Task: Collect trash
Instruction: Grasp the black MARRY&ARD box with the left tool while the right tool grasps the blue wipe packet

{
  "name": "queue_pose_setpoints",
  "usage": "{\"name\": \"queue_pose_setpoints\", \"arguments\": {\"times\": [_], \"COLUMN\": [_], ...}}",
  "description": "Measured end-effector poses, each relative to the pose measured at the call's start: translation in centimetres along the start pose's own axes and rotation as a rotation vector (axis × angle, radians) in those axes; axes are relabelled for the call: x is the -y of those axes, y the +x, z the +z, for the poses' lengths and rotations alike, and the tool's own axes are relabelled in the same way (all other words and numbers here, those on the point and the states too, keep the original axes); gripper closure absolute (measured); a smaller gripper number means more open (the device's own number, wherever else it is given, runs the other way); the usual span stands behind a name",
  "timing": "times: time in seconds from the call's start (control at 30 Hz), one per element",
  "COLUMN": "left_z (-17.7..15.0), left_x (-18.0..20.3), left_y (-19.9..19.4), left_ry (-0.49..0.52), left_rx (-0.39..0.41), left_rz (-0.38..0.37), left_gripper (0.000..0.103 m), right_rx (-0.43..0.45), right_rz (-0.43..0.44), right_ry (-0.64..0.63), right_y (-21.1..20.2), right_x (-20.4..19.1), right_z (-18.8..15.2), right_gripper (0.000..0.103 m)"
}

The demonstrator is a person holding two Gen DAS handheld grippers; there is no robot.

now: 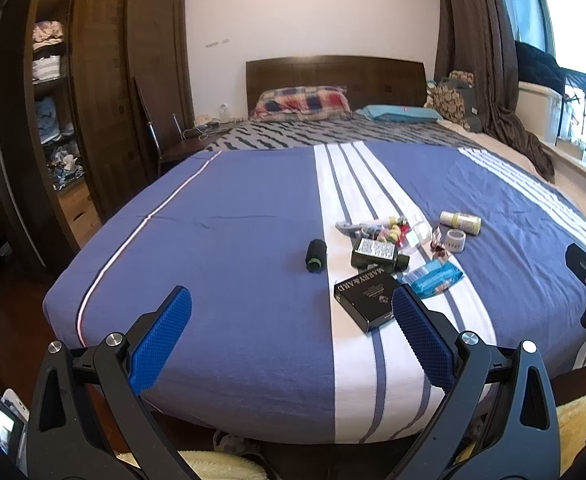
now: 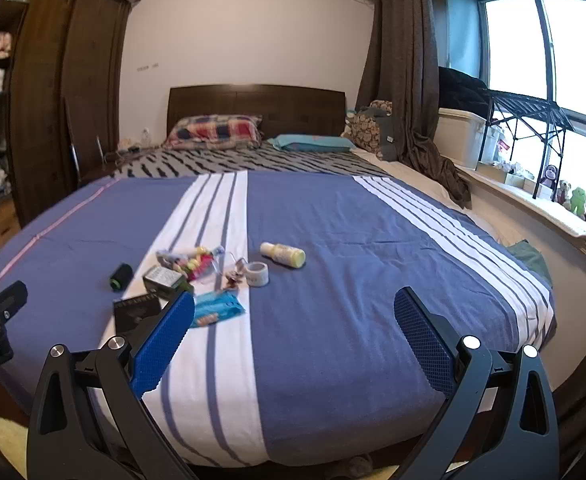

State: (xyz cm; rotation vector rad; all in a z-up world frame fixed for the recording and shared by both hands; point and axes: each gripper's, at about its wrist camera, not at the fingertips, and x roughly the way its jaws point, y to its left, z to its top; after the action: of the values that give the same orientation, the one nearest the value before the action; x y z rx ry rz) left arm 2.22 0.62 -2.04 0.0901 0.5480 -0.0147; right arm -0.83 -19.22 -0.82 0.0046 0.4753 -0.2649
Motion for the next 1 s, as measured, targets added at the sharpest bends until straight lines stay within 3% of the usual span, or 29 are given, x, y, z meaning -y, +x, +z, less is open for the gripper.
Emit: {"name": "queue_pose_setpoints", "arguments": {"times": [0.27, 0.47, 0.63, 0.8, 1.0], "left_z": [-2.2, -3.9, -4.3, -4.4, -4.1], "left_x": [0.9, 2.2, 4.4, 7.2, 8.0], "left_y": [4.2, 8.5, 11.4, 13.5, 15.5], "left_ry": [0.053, 0.059, 0.04, 0.086, 0.036], "left_rx": [-0.092, -0.176, -0.235, -0.263, -0.292], "left_rz": [-0.04, -0.128, -0.215, -0.177, -0.18], "left_gripper": [0.008, 0.008, 0.008, 0.013, 0.012], "right_rx": [-0.114, -0.223, -0.239, -0.241, -0.25], "right_rz": [0.046, 0.129, 0.106, 0.084, 0.086], "right_ry": [0.006, 0.068, 0.072, 0.084, 0.084], "right_y": [4.7, 8.4, 10.0, 11.3, 12.6], "right_x": [-0.6, -0.4, -0.3, 0.8, 1.4], "right_z": [-1.9, -3.1, -3.1, -2.8, -2.5], "right_gripper": [0.003, 0.003, 0.003, 0.003, 0.003]}}
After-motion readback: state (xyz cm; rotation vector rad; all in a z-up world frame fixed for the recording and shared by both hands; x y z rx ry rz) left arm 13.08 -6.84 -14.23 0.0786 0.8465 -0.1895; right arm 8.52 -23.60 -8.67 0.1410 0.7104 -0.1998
